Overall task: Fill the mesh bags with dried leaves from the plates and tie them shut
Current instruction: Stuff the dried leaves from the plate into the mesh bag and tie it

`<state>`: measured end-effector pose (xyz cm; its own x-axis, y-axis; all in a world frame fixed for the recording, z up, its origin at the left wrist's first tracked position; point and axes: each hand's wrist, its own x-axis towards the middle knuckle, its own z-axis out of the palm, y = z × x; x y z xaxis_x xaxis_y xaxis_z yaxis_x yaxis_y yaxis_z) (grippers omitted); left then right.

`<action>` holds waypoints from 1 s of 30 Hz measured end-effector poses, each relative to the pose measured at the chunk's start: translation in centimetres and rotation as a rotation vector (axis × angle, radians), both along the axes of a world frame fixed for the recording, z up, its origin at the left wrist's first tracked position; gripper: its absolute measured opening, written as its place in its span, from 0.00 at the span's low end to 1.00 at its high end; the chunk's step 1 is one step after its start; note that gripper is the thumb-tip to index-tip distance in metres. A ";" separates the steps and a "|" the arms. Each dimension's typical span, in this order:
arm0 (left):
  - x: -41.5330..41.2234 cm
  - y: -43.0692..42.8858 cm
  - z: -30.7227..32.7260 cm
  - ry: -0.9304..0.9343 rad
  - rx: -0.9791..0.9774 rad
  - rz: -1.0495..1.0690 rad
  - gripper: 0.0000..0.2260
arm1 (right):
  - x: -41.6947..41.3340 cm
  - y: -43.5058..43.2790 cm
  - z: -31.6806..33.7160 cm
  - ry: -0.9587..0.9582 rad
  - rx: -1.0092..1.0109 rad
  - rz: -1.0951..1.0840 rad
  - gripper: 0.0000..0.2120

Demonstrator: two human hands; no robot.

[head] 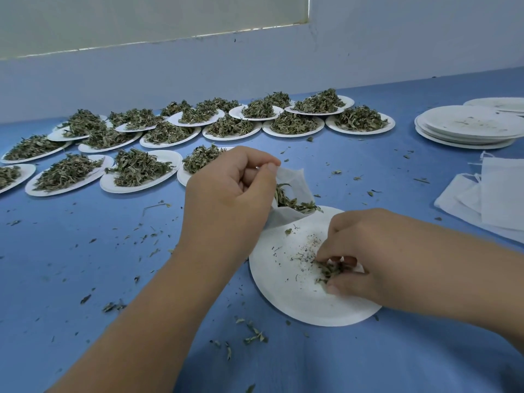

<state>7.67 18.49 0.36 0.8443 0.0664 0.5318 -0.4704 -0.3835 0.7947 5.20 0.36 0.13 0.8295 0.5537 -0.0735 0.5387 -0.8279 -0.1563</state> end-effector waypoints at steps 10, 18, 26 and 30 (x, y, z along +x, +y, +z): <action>0.0 0.0 -0.1 -0.012 0.003 -0.018 0.10 | -0.2 0.8 0.0 0.003 -0.027 0.020 0.15; 0.1 0.0 -0.2 -0.040 0.022 -0.016 0.09 | -0.4 1.2 0.0 -0.065 -0.053 0.082 0.12; 0.5 0.6 0.0 -0.133 0.106 0.047 0.10 | -0.2 0.7 -0.4 -0.105 0.088 0.082 0.12; 0.5 1.1 0.1 -0.223 0.164 0.090 0.06 | 0.3 -0.4 0.2 0.022 0.303 0.062 0.09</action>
